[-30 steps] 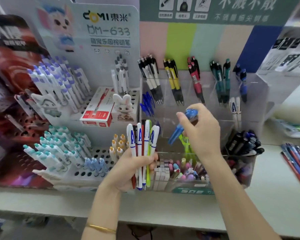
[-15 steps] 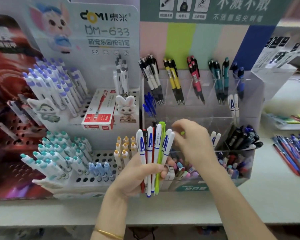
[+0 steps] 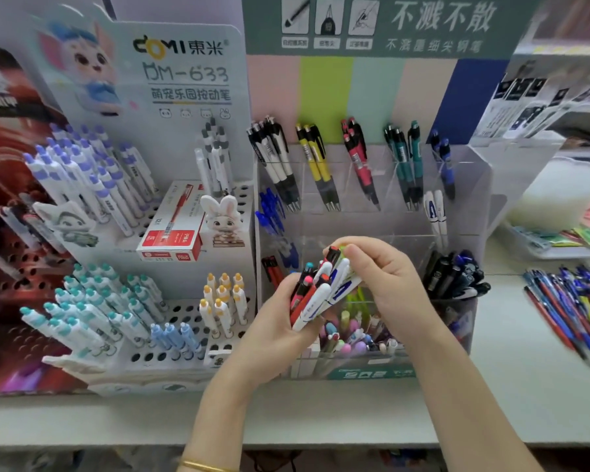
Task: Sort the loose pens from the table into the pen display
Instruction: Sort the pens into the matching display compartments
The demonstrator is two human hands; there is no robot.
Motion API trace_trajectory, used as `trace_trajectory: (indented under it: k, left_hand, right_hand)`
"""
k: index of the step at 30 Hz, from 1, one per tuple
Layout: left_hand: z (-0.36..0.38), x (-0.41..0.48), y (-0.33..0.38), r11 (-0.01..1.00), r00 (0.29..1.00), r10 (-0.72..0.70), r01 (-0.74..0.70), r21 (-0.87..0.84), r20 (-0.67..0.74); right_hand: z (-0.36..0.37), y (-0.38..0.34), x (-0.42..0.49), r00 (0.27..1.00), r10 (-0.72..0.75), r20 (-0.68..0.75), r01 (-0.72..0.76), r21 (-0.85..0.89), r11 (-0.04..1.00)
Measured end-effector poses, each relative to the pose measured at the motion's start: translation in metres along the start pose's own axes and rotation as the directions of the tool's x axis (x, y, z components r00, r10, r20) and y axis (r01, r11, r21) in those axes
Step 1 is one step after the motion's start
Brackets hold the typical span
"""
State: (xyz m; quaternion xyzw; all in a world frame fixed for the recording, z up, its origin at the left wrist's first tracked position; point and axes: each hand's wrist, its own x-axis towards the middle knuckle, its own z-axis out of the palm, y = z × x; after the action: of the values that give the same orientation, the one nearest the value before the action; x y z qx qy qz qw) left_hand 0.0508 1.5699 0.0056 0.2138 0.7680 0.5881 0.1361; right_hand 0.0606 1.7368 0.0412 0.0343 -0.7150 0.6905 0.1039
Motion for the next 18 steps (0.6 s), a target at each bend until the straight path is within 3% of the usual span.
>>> trace_trajectory:
  k: [3,9,13,18]
  left_hand:
    - [0.008,0.003,0.007,1.0,1.0,0.007,-0.006,0.026,-0.004]
    - [0.019,0.004,0.006,0.965,0.983,-0.148,0.167,-0.204,0.107]
    - [0.016,-0.002,-0.011,0.931,0.972,-0.199,0.228,-0.286,0.129]
    - [0.007,-0.003,-0.029,0.89,0.975,-0.223,0.202,-0.409,-0.003]
  right_hand:
    - [-0.003,0.006,0.0,0.994,-0.052,-0.098,0.058,0.052,0.997]
    - [-0.007,0.01,0.009,0.937,-0.049,-0.345,0.084,0.088,0.993]
    - [-0.016,0.001,0.019,0.853,-0.066,-0.517,0.153,0.128,0.98]
    - [-0.029,-0.004,0.017,0.661,-0.14,-0.737,0.269,0.058,0.962]
